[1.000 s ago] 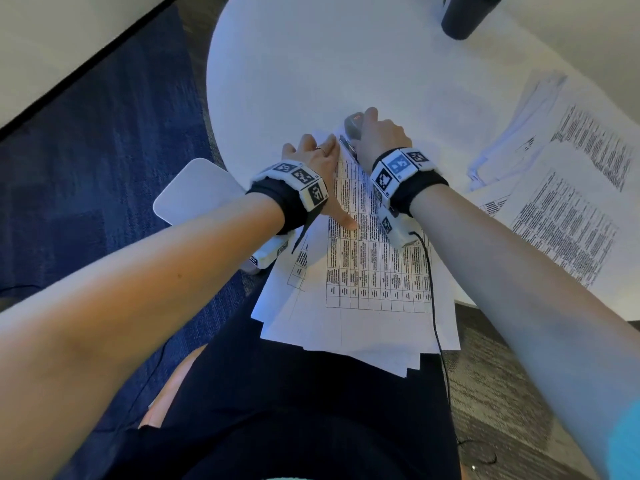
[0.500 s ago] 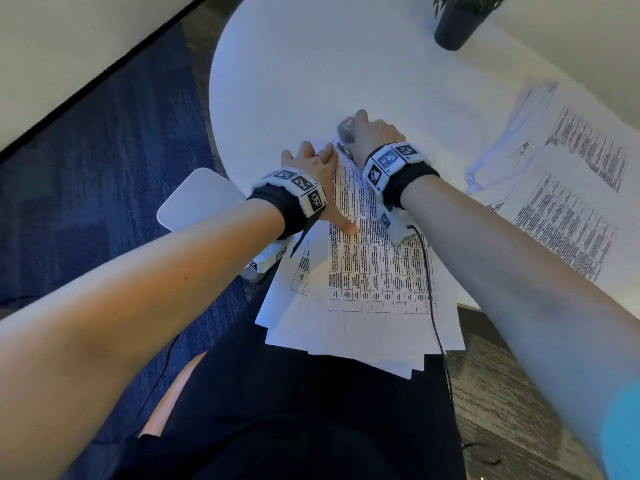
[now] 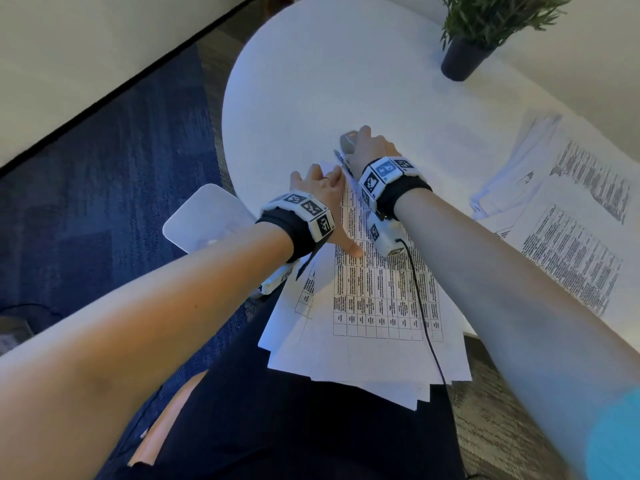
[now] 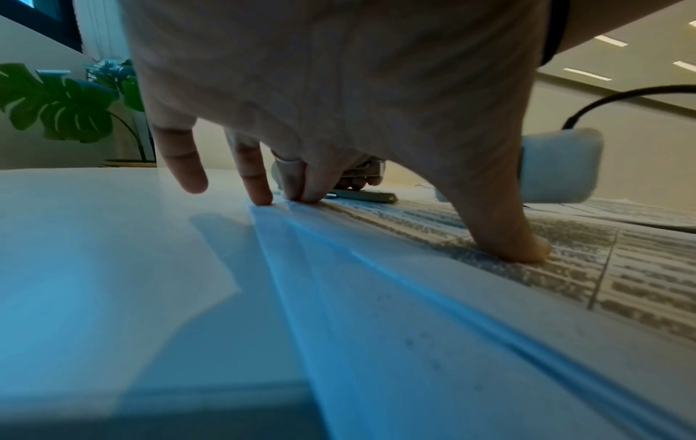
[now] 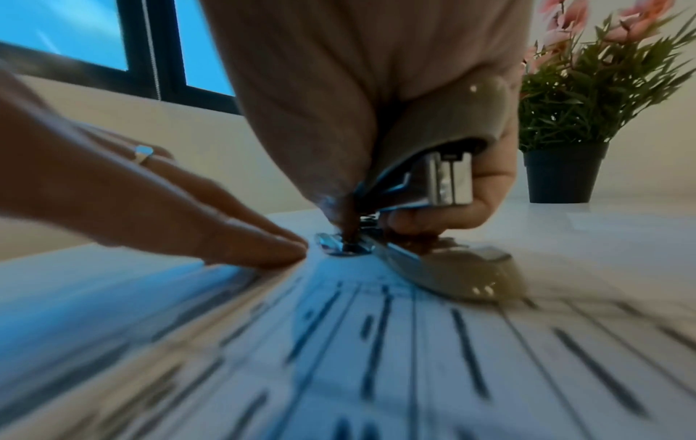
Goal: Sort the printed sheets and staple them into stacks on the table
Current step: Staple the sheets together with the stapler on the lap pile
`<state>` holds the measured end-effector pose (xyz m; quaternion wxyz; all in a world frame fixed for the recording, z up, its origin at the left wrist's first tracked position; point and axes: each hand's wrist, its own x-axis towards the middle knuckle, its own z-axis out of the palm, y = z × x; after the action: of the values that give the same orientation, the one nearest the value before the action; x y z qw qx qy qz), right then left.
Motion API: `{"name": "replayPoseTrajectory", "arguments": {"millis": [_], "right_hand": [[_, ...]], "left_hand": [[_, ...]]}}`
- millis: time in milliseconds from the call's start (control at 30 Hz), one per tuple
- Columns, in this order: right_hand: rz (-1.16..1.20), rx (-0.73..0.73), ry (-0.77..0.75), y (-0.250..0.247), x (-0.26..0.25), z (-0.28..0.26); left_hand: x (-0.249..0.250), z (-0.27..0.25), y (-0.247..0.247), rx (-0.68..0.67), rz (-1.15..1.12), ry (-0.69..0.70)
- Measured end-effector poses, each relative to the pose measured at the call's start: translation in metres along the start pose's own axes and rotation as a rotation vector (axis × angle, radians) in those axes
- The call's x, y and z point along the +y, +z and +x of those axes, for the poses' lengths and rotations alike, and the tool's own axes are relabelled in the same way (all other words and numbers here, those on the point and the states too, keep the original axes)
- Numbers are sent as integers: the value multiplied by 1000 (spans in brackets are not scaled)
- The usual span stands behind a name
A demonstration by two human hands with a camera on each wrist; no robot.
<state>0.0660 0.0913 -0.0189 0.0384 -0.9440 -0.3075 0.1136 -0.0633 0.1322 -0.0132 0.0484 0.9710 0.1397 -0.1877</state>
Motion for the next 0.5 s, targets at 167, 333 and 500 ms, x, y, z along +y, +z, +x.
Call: {"name": "replayPoseTrajectory", "arguments": {"millis": [167, 333, 500], "right_hand": [[98, -60, 46, -13, 3, 3], [181, -25, 54, -19, 21, -23], [80, -154, -14, -8, 23, -50]], "left_hand": [[3, -3, -4, -37, -29, 8], [-1, -9, -2, -79, -105, 20], [-19, -21, 6, -44, -63, -24]]}}
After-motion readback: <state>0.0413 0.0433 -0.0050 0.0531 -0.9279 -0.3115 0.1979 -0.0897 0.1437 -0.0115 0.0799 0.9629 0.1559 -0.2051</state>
